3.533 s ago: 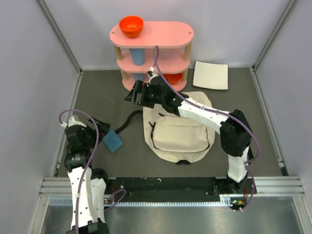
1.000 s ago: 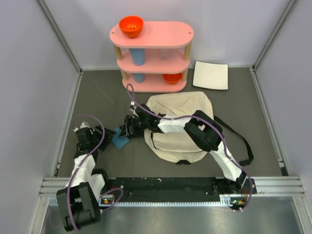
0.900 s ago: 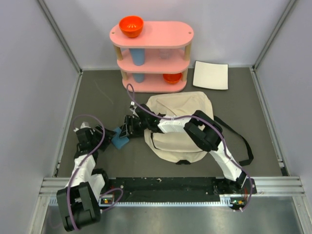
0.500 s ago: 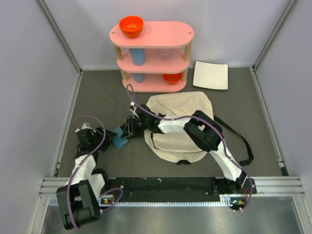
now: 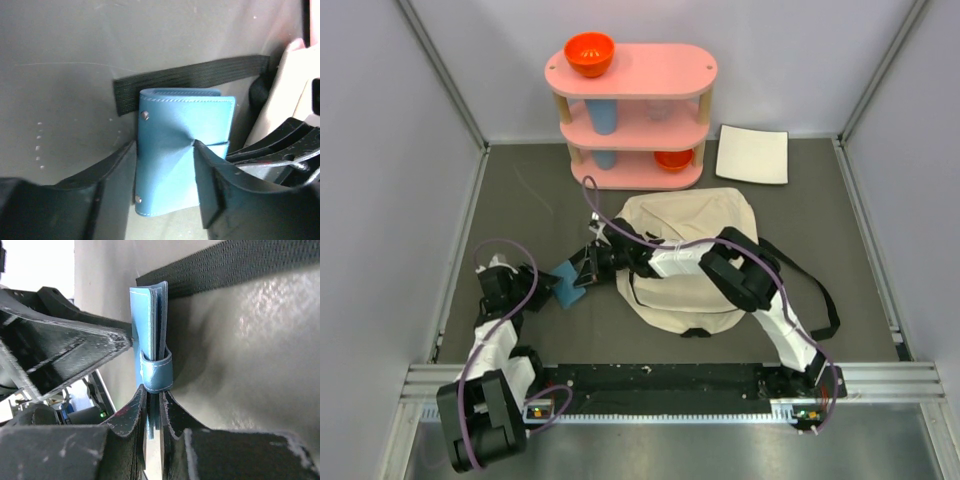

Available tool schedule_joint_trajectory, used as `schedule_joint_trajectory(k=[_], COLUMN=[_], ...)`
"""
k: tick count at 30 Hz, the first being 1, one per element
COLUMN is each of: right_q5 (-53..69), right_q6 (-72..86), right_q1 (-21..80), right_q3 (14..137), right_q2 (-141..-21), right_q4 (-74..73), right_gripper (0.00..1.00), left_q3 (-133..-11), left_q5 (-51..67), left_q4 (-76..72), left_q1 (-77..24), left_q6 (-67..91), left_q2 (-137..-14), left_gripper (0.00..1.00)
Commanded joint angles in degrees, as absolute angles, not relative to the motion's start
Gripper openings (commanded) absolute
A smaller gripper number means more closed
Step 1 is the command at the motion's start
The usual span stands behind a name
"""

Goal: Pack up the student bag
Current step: Pick up the personal item from the center of the board.

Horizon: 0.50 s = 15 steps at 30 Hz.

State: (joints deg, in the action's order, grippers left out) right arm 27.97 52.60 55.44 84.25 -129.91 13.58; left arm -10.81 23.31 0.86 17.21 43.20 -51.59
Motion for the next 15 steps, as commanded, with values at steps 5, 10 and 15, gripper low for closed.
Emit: schedule_joint_trajectory(k=[5, 10, 15], right_q5=[21.4, 26.3, 30.6], right_q6=[48.6, 55.3, 63.4], right_q1=[55.1, 50.6, 45.3], right_q3=[75.7, 62.7, 48.1], right_q2=[-115.3, -102.9, -95.3], right_q4=[16.1, 32.6, 51.2], right_gripper=[0.0, 0.0, 0.0], left_q3=[-18.1, -24.0, -25.8], left_q5=[27.7, 37.6, 54.2], left_q4=[6.2, 4.4, -16.6], left_q1=[17.2, 17.1, 16.8], left_q6=[41.0, 38.1, 42.3], left_q2=[-40.5, -35.5, -40.4], left_gripper=[0.93, 0.99, 0.99])
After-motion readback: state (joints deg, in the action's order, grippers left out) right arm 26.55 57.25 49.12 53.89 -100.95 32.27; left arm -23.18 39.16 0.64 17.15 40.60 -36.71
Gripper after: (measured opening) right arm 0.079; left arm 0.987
